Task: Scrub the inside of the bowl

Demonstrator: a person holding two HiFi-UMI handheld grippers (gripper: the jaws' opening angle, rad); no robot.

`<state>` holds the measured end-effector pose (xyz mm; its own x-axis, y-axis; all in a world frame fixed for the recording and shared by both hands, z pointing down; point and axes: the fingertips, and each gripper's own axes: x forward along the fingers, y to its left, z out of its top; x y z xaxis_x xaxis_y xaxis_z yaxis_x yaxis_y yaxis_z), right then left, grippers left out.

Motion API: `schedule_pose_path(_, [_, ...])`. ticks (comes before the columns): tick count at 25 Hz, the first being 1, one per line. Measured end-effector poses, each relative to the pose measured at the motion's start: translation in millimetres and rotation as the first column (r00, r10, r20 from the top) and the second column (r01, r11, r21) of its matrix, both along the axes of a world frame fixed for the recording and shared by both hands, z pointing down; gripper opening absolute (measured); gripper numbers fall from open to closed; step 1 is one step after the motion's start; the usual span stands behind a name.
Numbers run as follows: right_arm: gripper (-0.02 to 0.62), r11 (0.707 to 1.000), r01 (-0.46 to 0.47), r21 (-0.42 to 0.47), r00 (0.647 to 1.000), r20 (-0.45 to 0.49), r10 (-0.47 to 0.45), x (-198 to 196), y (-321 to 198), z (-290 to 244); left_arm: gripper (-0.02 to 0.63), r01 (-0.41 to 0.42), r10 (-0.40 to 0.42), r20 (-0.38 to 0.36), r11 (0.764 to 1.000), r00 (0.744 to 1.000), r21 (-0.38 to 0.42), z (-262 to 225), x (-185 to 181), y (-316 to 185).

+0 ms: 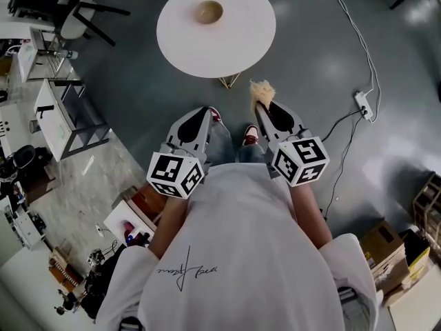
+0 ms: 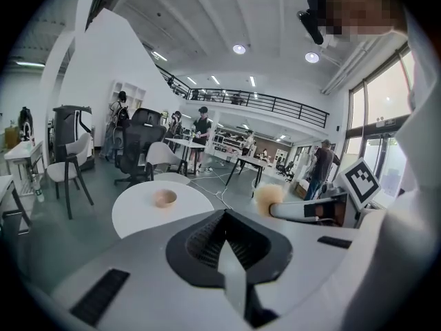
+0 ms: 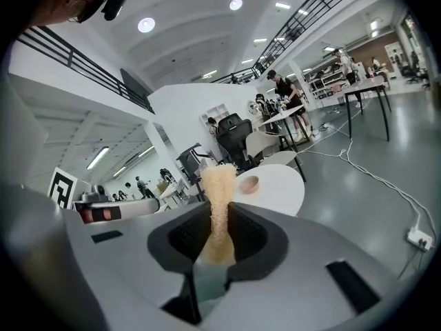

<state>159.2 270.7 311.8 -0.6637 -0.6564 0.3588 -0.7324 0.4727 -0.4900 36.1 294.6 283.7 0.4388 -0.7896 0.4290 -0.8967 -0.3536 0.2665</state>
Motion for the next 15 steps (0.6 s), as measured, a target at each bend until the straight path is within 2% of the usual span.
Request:
schedule_pose_path(5, [0.08,1.0,-0.001,0.021,0.999,-0.04,0.002,-13,-8,2,0.005,-0.012,0.012,-0.024,1.0,1.0,0.003,7,-4,-14])
schedule_pose_path(10, [0.08,0.998,0.045,0.031,0.998,-0.043,-0.044,-36,-27,-3,0.005,-0.058,0.057,0.037,0.998,0.998,0.038,10,-13,-44])
schedule_pose_path(15, [0.08,0.997,0.068,0.029,0.996,-0.061,-0.066,-58,-56,-4,0.005,-0.082,0.081,0.033,0.996,0.996,0.03,16,-31,-82])
